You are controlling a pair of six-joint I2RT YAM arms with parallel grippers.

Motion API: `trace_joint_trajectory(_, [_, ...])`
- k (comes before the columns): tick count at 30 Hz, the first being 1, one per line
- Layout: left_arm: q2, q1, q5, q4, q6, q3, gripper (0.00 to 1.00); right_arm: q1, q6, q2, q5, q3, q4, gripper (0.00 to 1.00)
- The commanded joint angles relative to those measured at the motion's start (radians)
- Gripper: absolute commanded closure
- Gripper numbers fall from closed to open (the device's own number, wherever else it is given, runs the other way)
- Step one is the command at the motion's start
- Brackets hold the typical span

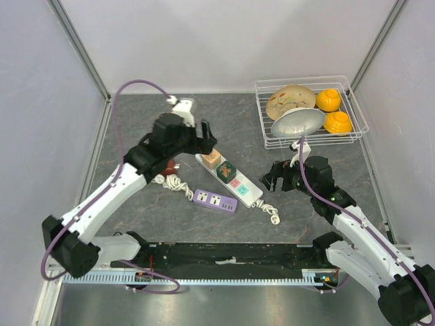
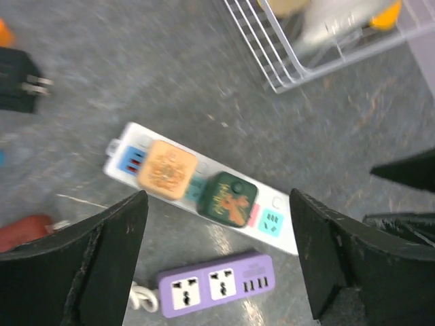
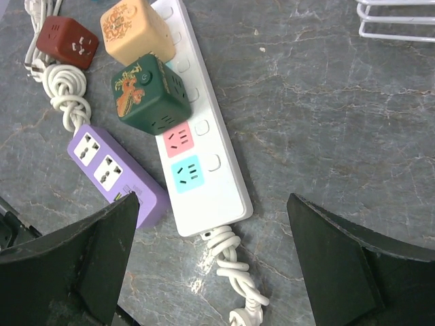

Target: Insert the plug

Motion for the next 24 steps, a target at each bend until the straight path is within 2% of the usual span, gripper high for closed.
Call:
trace_joint_trajectory(1, [-0.096,0.167,-0.028,-0.039,-0.015,-0.093,0.07,0.013,-0.029,0.018,-0.035,0.027,0.011,0.02])
trace_joint_trajectory(5, [-0.127,0.314,-0.043,-0.069,0.029,-0.164,0.04,0.023,-0.024,0.038,-0.034,0.01,0.04,0.02])
trace_joint_trajectory(9, [-0.055,0.415,-0.034,-0.083,0.044,-0.188,0.03,0.027,-0.016,0.061,-0.031,0.0,0.063,0.02])
trace_joint_trajectory(16, [0.152,0.452,-0.068,-0.137,0.103,-0.124,0.03,0.029,-0.007,0.087,-0.001,-0.016,0.076,0.02])
trace_joint_trajectory(24, [0.32,0.471,0.009,-0.169,0.121,-0.053,0.1,0.029,0.011,0.124,0.006,-0.031,0.114,0.02])
